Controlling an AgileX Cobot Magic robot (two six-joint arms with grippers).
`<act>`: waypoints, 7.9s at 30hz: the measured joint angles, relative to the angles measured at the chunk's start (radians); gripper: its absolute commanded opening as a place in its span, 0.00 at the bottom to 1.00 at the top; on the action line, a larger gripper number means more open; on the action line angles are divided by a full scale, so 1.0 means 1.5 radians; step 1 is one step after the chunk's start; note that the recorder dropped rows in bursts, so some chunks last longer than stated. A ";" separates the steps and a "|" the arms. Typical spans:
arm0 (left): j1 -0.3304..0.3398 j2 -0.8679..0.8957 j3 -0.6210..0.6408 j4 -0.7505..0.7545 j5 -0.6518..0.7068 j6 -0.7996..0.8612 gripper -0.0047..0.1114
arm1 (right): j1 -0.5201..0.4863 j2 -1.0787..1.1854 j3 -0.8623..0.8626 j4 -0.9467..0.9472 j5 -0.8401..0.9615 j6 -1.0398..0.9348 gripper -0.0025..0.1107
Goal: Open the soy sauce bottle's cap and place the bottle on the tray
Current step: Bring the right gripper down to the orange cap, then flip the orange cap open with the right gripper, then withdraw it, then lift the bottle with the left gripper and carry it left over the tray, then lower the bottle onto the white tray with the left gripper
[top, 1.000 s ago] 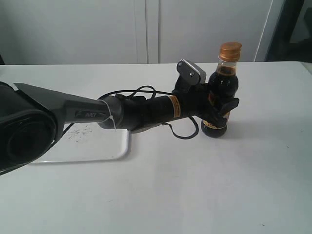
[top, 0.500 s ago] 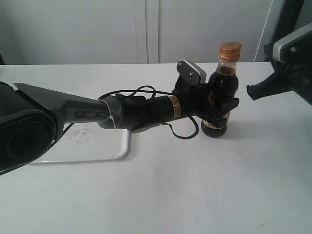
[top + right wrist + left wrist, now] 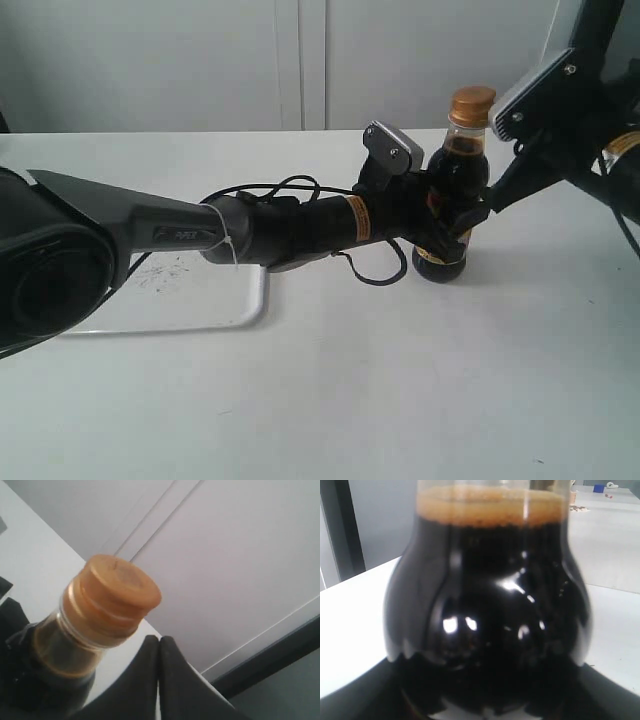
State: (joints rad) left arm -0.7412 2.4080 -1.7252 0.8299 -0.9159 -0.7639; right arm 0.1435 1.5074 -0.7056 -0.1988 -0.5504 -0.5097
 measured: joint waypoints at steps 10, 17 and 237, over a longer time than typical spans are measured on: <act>0.000 0.000 0.000 0.000 0.000 0.000 0.04 | 0.033 0.036 -0.045 0.106 0.018 -0.102 0.02; 0.000 0.000 0.000 0.002 0.000 0.000 0.04 | 0.055 0.046 -0.060 0.118 0.018 -0.109 0.02; 0.270 -0.443 0.679 -0.419 0.071 0.375 0.95 | -0.008 -0.012 -0.306 0.271 0.779 0.084 0.02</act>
State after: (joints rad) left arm -0.3360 1.7431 -0.7073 0.2007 -0.8090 -0.2009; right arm 0.1315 1.4896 -1.1642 0.2072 0.6188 -0.3843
